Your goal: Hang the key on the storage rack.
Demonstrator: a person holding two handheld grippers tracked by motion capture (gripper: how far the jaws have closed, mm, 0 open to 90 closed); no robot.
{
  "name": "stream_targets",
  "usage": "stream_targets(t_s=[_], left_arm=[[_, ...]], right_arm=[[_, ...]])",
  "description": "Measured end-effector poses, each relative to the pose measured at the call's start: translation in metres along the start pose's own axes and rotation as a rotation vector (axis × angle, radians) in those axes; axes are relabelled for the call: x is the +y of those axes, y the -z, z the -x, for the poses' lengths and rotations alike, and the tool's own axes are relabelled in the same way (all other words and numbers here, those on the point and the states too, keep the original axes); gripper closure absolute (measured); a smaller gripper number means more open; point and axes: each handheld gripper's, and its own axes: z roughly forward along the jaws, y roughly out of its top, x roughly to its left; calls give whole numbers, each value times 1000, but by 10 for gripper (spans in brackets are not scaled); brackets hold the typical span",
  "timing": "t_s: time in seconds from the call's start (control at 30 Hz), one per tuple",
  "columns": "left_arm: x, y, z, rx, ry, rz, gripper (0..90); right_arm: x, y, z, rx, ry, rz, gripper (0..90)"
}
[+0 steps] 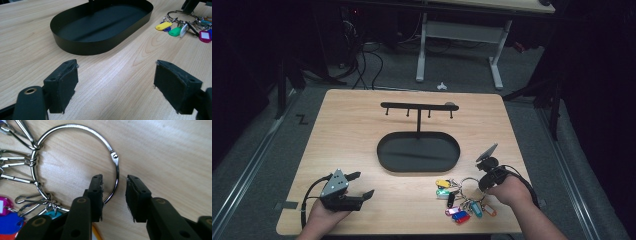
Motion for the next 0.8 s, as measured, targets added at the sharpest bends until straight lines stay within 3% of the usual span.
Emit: stream_targets(t_s=[0.1,0.23,0.43,0.5,0.53,0.6,0.8], left_arm=[[0,0,0,0,2,0,201],[0,0,0,-1,3,1,201],[0,0,0,-4,-3,-4,202],[0,0,0,-4,-4,-3,202],[0,0,1,-7,-5,-4,202],[0,0,1,-8,-6,-3,202],[0,-1,1,-6,-8,-3,206]], right_arm=[[0,-4,-1,4,-1,-15,603],[2,-5,-2,9,-15,-33,602],[4,-6,-2,13,5,-45,607],[4,-6,-1,14,9,-45,634],[3,-5,0,17,6,-40,718],[3,-5,2,16,4,-31,773],[3,-5,2,22,46,-35,860]])
